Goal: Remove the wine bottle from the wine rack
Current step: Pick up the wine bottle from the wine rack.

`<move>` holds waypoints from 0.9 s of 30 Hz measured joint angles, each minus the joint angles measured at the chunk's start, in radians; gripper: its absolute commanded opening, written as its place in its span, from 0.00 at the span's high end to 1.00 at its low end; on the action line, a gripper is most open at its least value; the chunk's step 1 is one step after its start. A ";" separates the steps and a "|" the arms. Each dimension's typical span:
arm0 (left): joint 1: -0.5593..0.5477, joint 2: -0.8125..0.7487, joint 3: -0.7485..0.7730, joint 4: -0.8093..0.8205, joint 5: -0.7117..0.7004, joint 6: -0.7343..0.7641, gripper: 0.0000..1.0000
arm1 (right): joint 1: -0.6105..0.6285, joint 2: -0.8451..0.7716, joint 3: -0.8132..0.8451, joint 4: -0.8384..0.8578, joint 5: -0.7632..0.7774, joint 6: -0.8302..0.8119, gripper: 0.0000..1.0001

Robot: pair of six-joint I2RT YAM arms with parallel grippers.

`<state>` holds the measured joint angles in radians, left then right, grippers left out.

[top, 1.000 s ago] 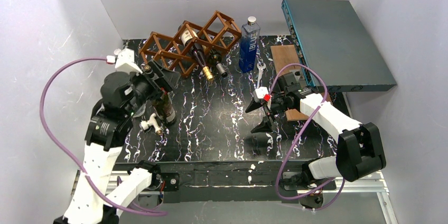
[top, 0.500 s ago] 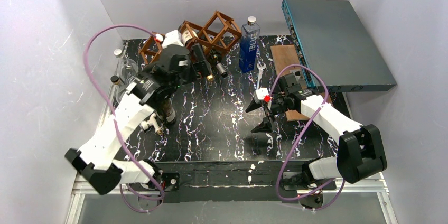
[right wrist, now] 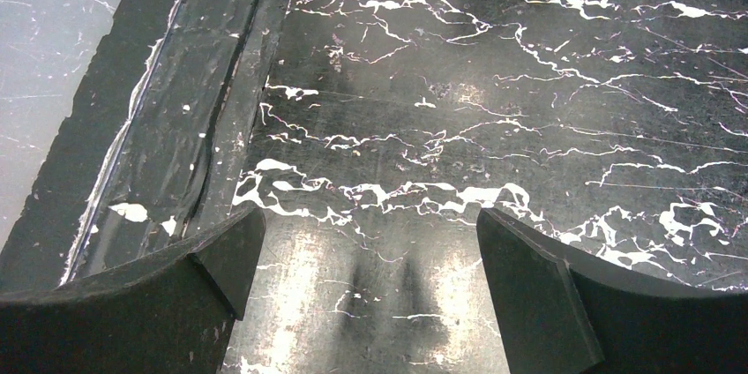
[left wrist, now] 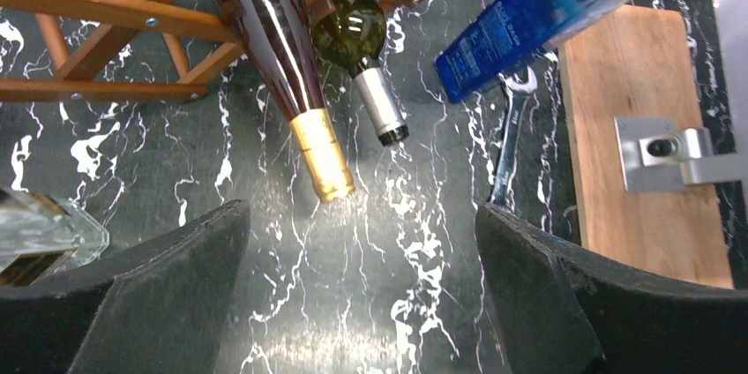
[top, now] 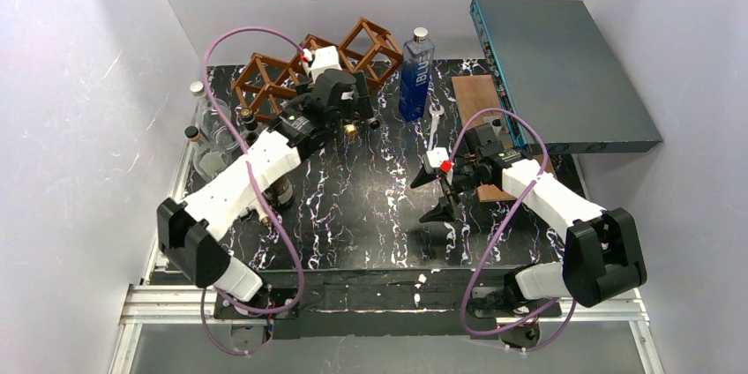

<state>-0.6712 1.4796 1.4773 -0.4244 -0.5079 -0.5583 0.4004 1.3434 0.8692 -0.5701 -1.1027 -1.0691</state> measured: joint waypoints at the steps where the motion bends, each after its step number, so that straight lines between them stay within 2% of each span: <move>1: 0.000 0.021 0.000 0.021 -0.009 0.006 0.02 | 0.000 0.000 0.000 0.000 0.001 0.000 0.00; 9: 0.030 0.175 0.002 0.090 -0.056 0.023 0.02 | 0.000 0.000 -0.001 0.003 0.008 0.000 0.00; 27: 0.137 0.282 -0.019 0.215 -0.041 -0.010 0.02 | 0.000 0.000 -0.002 0.004 0.025 0.000 0.00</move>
<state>-0.5346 1.7618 1.4578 -0.2092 -0.5491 -0.5678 0.4004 1.3434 0.8673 -0.5663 -1.0779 -1.0695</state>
